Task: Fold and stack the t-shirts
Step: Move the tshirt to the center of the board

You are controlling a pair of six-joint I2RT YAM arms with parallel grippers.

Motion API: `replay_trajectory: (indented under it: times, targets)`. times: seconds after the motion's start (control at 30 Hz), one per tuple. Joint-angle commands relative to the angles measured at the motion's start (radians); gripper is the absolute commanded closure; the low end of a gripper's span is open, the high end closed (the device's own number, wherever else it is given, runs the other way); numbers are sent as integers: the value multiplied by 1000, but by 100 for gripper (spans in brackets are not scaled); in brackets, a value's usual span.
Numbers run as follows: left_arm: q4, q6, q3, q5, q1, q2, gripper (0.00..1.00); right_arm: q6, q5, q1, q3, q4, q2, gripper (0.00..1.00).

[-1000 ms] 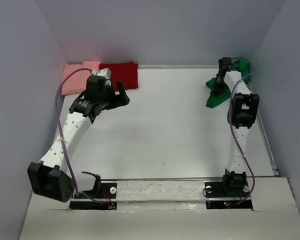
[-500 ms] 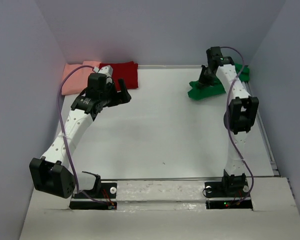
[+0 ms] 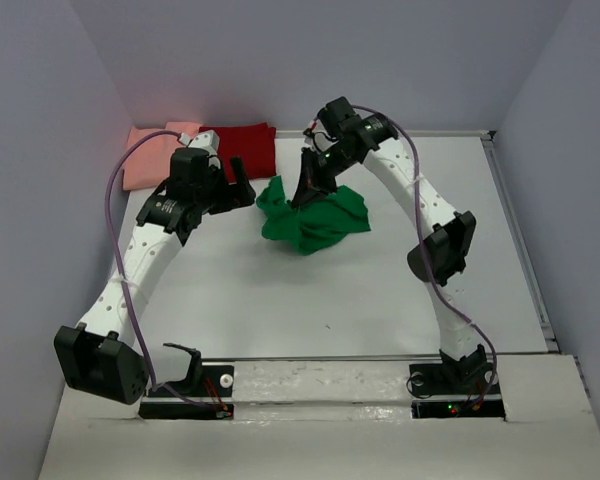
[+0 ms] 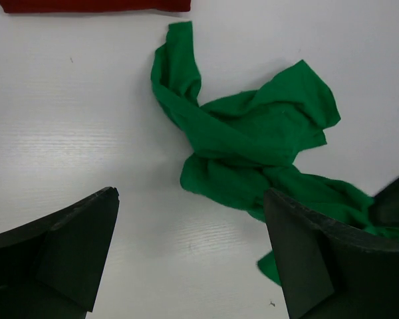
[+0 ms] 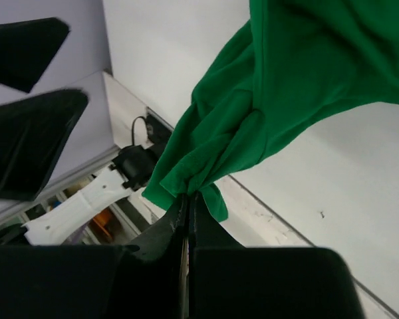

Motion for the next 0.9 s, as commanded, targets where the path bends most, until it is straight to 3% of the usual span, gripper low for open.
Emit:
replay_trajectory:
  times: [0.0,0.17,0.3,0.47,0.6,0.63,0.73,0.87]
  targets:
    - [-12,18,20,-47,17,-9,1,77,-107,-111,68,-47,-210,100]
    - [-8,16,46,-27,17,22,1,36,-97,-211,-77,-66,-394,100]
    - [14,9,57,10,15,43,1,-62,37,-220,-234,-161,-433,100]
    - [19,9,65,33,15,55,1,-98,69,-220,-395,-115,-451,100]
    - [12,7,63,31,15,48,1,-108,145,-229,-322,-80,-416,100]
    - [9,4,62,30,17,42,1,-118,234,-229,-217,-118,-361,100]
    - [15,-2,45,30,15,26,1,-121,296,-307,-17,-153,-242,100]
    - [6,-1,43,22,15,28,1,-77,406,-418,114,-104,-171,100]
